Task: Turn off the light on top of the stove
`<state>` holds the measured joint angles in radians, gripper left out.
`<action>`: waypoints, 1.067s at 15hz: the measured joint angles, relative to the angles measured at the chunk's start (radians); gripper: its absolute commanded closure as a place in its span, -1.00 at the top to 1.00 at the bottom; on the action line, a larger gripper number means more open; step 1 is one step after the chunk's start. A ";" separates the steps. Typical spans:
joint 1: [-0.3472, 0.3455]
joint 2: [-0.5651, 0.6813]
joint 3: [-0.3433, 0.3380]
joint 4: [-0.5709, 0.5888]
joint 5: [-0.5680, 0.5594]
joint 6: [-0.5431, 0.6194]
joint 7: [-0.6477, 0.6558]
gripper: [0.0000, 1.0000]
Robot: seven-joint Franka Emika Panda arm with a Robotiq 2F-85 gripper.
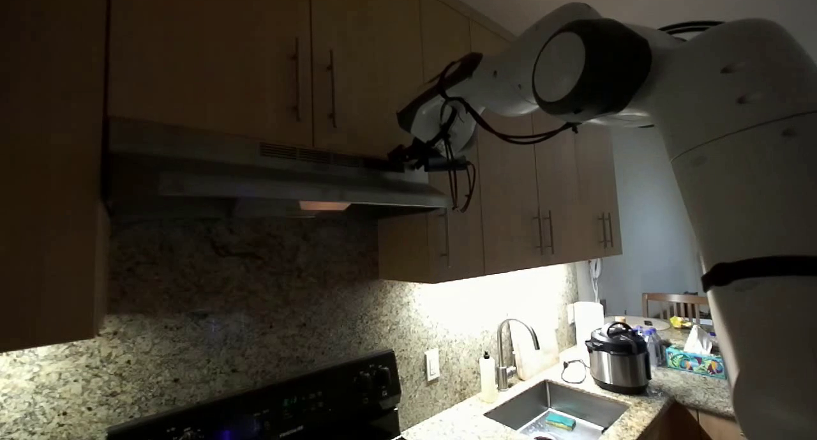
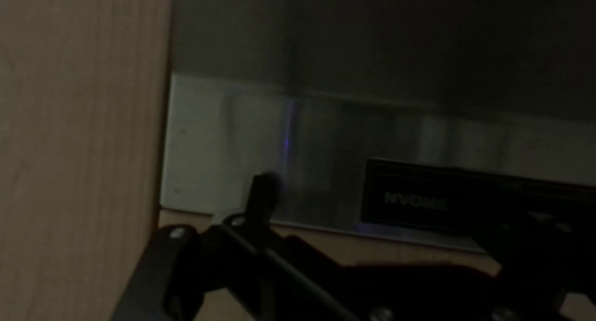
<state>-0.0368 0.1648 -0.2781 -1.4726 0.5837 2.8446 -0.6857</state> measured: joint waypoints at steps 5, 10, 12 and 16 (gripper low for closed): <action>-0.001 0.029 -0.049 0.023 -0.009 0.000 0.025 1.00; 0.006 0.024 -0.055 0.022 -0.018 0.000 0.036 1.00; 0.020 0.005 -0.070 0.009 -0.068 0.000 0.081 1.00; 0.043 -0.072 -0.090 -0.055 -0.240 0.000 0.244 1.00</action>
<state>0.0063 0.0924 -0.3681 -1.5277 0.3437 2.8448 -0.4420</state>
